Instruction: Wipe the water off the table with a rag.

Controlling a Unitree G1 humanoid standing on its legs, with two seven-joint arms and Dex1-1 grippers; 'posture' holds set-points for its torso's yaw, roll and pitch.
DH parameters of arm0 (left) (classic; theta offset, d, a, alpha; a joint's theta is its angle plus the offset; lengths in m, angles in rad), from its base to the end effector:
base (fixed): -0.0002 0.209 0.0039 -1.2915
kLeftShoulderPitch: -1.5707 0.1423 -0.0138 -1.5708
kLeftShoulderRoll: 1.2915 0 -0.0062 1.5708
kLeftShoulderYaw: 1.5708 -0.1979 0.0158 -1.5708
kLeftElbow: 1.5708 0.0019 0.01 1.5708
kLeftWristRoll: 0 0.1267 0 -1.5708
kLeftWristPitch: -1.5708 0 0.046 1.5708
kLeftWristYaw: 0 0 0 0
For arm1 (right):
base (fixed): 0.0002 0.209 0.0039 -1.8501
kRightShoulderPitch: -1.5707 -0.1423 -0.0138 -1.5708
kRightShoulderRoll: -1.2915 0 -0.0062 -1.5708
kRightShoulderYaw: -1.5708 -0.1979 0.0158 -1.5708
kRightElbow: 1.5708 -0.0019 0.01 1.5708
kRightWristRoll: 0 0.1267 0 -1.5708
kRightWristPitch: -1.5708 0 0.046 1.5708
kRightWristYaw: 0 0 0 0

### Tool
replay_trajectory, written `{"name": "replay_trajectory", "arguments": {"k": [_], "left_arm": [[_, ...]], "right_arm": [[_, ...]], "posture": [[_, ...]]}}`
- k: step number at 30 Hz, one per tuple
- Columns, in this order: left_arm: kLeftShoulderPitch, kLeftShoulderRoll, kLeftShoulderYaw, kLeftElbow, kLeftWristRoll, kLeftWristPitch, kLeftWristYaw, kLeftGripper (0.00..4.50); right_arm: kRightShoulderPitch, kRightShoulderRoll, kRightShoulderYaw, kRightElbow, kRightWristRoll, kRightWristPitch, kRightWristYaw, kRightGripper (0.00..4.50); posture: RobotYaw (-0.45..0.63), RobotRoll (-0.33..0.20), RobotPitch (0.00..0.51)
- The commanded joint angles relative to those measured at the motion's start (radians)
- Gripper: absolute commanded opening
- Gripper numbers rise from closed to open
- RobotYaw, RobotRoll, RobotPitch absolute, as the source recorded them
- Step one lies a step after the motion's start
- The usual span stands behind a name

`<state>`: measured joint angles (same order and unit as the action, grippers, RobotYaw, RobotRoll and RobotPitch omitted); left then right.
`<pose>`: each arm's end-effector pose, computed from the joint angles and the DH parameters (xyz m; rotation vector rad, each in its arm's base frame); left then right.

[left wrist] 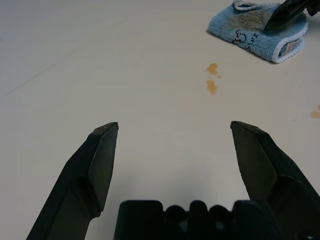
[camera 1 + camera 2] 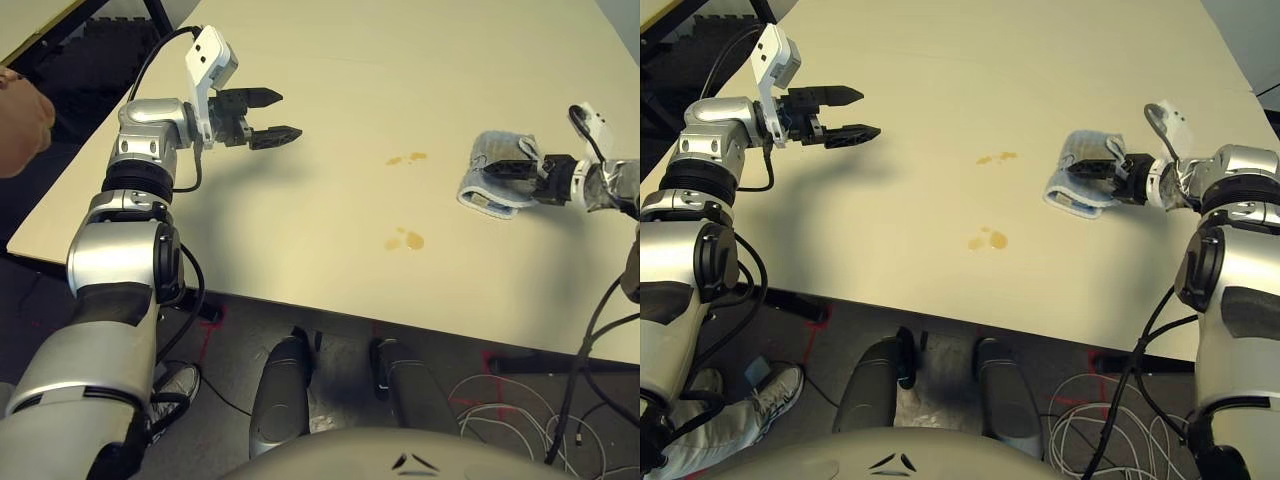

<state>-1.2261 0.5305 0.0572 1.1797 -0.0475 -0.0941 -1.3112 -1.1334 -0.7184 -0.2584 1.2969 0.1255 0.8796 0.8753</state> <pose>0.3674 0.2481 0.2284 0.3514 0.0227 -1.0678 0.3152 -0.3261 0.1680 0.5094 0.7056 0.3163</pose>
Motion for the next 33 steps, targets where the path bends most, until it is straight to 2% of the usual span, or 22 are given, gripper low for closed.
{"name": "replay_trajectory", "arguments": {"k": [1,5,7,8,13,17,22,26,30,33], "left_arm": [[0.005,-0.008,-0.013,-0.012,0.006,0.002,-0.002,4.5],[0.002,-0.012,-0.012,-0.011,0.005,0.002,0.0,4.5],[0.001,-0.013,-0.011,-0.011,0.004,0.001,0.0,4.5],[0.001,-0.014,-0.012,-0.011,0.004,0.001,0.0,4.5],[-0.008,-0.021,-0.012,-0.001,0.006,-0.003,0.006,4.5],[-0.013,-0.031,-0.011,0.004,0.007,-0.006,0.009,4.5],[-0.015,-0.039,-0.01,0.003,0.006,-0.006,0.01,4.5],[-0.009,-0.038,-0.007,-0.003,0.001,-0.005,0.007,4.5],[0.006,-0.037,-0.005,-0.01,-0.003,-0.004,0.004,4.5],[0.01,-0.037,-0.004,-0.011,-0.004,-0.004,0.004,4.5]], "right_arm": [[0.035,0.031,-0.053,0.023,0.023,-0.037,-0.212,2.74],[0.004,0.029,-0.132,0.009,0.082,-0.086,-0.333,1.11],[-0.03,0.034,-0.114,-0.017,0.078,-0.097,-0.31,0.38],[-0.048,0.038,-0.096,-0.032,0.071,-0.098,-0.289,0.18],[-0.153,0.099,-0.025,-0.144,0.075,-0.036,-0.212,0.13],[-0.171,0.187,0.018,-0.313,0.117,0.097,-0.172,0.13],[-0.113,0.286,0.04,-0.535,0.191,0.265,-0.177,0.12],[-0.019,0.362,0.061,-0.629,0.21,0.301,-0.217,0.12],[0.048,0.386,0.081,-0.59,0.18,0.245,-0.271,0.12],[0.06,0.361,0.067,-0.526,0.159,0.193,-0.332,0.12]], "posture": [[0.11,0.0,0.213],[0.11,0.0,0.211],[0.1,0.0,0.207],[0.1,0.0,0.207],[0.07,0.0,0.199],[0.06,0.0,0.195],[0.07,0.0,0.193],[0.07,0.0,0.196],[0.08,0.0,0.199],[0.07,0.0,0.199]]}}
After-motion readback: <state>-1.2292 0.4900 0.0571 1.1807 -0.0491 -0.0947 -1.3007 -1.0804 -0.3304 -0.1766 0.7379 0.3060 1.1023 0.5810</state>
